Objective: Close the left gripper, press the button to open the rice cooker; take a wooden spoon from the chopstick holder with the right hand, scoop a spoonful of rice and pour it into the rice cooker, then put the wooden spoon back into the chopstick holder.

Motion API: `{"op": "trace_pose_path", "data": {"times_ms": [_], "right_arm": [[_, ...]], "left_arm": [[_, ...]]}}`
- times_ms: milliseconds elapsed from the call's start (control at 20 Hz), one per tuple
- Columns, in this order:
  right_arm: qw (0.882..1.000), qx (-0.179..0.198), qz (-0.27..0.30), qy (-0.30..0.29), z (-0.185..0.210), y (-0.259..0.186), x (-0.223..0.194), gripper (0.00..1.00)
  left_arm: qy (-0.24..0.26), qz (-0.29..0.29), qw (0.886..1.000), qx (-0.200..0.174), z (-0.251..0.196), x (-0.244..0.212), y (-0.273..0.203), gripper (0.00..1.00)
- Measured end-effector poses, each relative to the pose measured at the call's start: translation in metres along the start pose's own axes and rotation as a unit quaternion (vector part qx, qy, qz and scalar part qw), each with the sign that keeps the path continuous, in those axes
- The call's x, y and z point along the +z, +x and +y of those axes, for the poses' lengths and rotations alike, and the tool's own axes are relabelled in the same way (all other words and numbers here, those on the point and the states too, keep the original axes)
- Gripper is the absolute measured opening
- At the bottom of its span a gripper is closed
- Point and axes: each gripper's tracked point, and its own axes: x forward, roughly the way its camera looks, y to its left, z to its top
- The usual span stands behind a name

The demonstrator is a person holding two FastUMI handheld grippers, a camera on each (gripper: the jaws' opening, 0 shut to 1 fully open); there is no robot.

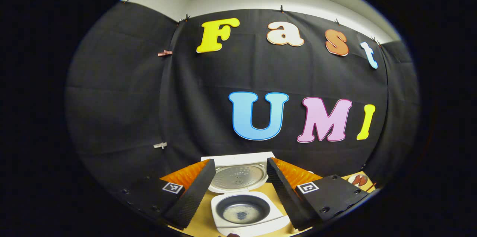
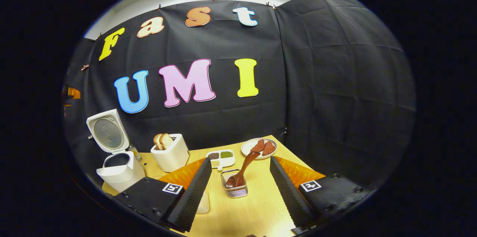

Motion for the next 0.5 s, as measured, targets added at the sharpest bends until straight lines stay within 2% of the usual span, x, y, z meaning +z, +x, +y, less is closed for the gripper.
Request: {"op": "trace_pose_path", "data": {"times_ms": [300, 500], "right_arm": [[0.998, 0.053, -0.010, -0.028, 0.041, -0.006, 0.013, 0.98], [0.997, 0.071, -0.009, -0.035, 0.051, -0.001, 0.016, 0.98]], "left_arm": [[-0.009, 0.003, 1.000, 0.025, 0.020, 0.020, 0.073, 0.95], [-0.006, 0.019, 0.999, 0.040, 0.030, 0.004, 0.129, 0.95]]}}
